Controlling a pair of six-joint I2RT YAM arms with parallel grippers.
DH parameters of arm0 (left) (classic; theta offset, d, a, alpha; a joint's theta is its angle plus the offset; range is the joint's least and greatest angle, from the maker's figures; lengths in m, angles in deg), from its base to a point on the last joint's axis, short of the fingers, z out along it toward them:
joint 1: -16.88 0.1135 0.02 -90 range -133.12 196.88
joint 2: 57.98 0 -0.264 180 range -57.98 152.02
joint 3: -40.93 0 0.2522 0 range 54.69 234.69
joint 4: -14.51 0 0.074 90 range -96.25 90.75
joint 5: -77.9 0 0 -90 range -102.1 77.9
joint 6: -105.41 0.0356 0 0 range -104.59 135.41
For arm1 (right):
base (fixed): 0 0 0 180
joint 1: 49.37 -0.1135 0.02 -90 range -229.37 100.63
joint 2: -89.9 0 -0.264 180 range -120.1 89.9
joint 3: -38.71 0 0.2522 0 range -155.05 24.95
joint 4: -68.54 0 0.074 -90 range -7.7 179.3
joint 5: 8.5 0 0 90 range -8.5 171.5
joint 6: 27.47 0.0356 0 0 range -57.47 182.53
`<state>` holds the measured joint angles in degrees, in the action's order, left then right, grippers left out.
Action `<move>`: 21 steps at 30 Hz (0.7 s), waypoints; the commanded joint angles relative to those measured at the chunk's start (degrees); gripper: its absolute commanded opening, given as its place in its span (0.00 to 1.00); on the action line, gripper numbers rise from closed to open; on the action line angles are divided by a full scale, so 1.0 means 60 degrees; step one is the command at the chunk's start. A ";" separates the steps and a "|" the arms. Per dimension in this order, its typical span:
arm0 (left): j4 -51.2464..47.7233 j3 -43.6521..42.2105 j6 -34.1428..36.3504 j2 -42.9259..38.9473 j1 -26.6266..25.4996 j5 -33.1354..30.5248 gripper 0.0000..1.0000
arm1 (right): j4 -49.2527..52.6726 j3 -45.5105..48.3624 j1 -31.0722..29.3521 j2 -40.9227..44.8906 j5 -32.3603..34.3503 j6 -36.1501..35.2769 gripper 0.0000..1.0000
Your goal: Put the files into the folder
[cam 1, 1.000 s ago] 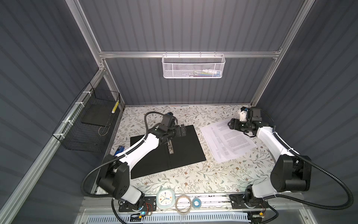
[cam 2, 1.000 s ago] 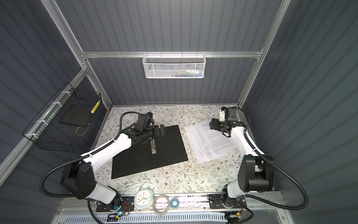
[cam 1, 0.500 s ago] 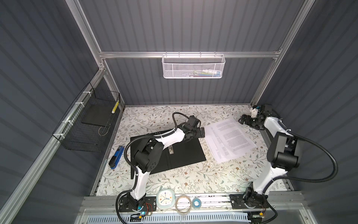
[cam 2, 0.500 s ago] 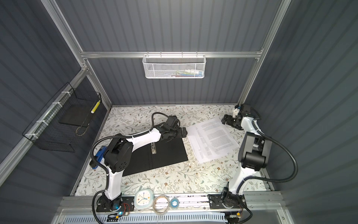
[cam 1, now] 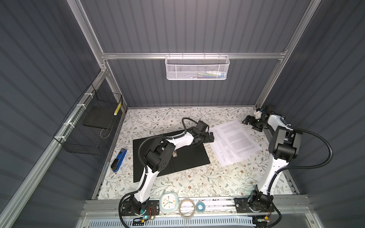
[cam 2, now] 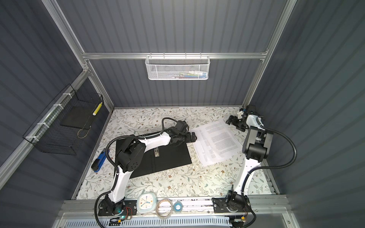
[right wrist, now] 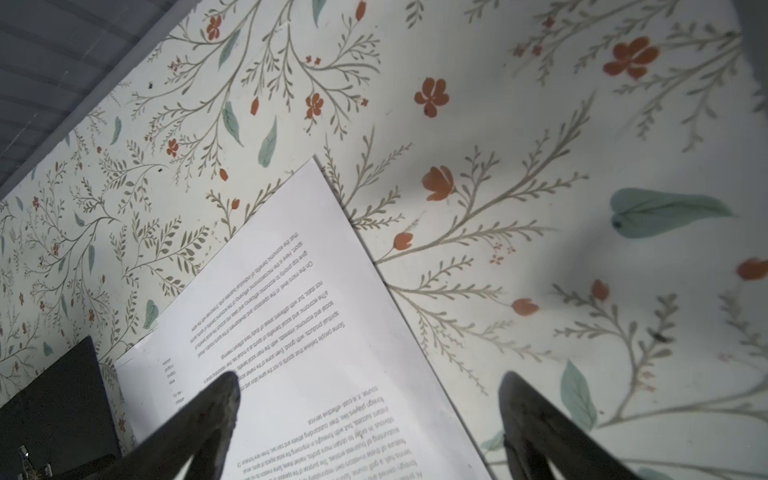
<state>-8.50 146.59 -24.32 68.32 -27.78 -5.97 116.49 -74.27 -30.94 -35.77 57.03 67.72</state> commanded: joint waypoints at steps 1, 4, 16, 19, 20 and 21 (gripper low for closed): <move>-0.0009 0.0304 -0.0146 0.0370 -0.0016 0.0414 0.99 | 0.0812 -0.0452 -0.0014 -0.0375 -0.0084 0.0270 0.96; -0.0187 0.0550 -0.0185 0.0620 -0.0037 0.0571 1.00 | 0.0972 -0.0543 -0.0021 -0.0534 -0.0154 0.0384 0.95; -0.0465 0.0983 -0.0254 0.1200 -0.0067 0.0934 0.99 | 0.1563 -0.0301 -0.0105 -0.0533 -0.0552 0.0734 0.93; -0.0463 0.1139 -0.0076 0.1321 -0.0070 0.1116 1.00 | 0.1657 -0.0093 -0.0153 -0.0349 -0.0667 0.0795 0.93; -0.0572 0.1258 0.0036 0.1377 -0.0063 0.1133 0.99 | 0.1680 -0.0028 -0.0152 -0.0306 -0.0787 0.0791 0.92; -0.0739 0.1400 0.0148 0.1451 -0.0059 0.1143 0.99 | 0.1629 0.0072 -0.0157 -0.0250 -0.0863 0.0831 0.92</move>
<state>-8.31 153.65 -24.60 73.57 -27.83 -1.07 123.46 -75.47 -31.33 -38.83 54.19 71.79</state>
